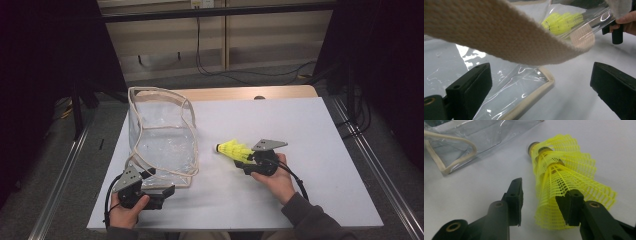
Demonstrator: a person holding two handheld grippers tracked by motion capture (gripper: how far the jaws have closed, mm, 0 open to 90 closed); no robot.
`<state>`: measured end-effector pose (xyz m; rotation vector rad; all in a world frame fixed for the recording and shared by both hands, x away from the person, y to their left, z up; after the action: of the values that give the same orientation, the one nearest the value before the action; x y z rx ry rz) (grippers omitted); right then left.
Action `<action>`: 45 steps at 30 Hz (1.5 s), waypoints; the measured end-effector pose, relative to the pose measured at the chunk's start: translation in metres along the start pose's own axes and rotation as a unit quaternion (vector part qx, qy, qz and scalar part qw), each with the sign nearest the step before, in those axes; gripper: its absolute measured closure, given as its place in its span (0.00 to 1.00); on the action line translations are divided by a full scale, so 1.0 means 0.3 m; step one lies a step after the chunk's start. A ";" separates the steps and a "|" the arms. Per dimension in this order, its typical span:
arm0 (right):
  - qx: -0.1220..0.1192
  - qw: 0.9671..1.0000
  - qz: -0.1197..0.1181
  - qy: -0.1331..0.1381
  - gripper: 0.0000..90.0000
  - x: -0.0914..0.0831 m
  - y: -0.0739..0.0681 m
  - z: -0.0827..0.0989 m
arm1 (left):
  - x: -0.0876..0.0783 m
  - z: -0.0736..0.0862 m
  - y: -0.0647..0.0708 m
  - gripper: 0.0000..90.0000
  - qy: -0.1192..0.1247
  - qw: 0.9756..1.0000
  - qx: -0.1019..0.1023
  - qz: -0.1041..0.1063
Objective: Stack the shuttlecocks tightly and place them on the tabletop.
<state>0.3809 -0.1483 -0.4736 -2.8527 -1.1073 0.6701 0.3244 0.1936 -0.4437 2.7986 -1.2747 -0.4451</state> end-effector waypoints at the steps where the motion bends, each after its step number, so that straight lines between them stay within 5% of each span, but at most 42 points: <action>1: -0.002 1.000 0.002 -0.001 0.63 0.003 0.001 0.001 | 0.000 0.000 0.000 0.04 -0.001 1.000 0.000 0.000; 28: -0.033 0.998 0.051 0.013 0.62 0.053 -0.003 -0.019 | 0.001 0.000 -0.001 0.04 0.002 1.000 -0.002 0.002; 35: -0.037 0.998 0.044 0.003 0.62 0.067 -0.024 -0.010 | 0.001 0.000 -0.001 0.04 0.002 1.000 -0.002 0.002; 41: -0.046 0.997 0.054 -0.002 0.82 0.070 -0.012 -0.008 | 0.001 0.001 -0.001 0.04 0.003 1.000 -0.002 0.003; 45: -0.049 0.997 0.057 -0.002 0.86 0.067 -0.004 -0.011 | 0.000 0.001 -0.001 0.04 0.003 1.000 -0.002 0.003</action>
<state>0.3948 -0.1339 -0.4781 -3.0189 -1.0107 0.6443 0.3246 0.1937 -0.4439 2.7910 -1.2782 -0.4388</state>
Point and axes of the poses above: each handheld gripper's, and its own axes: x roughly forward along the jaws, z roughly out of its underside, y roughly to its right, the point moved 4 cm from there along x, roughly forward along the jaws, and after that the axes turned 11 degrees about y, right-handed, at the moved point
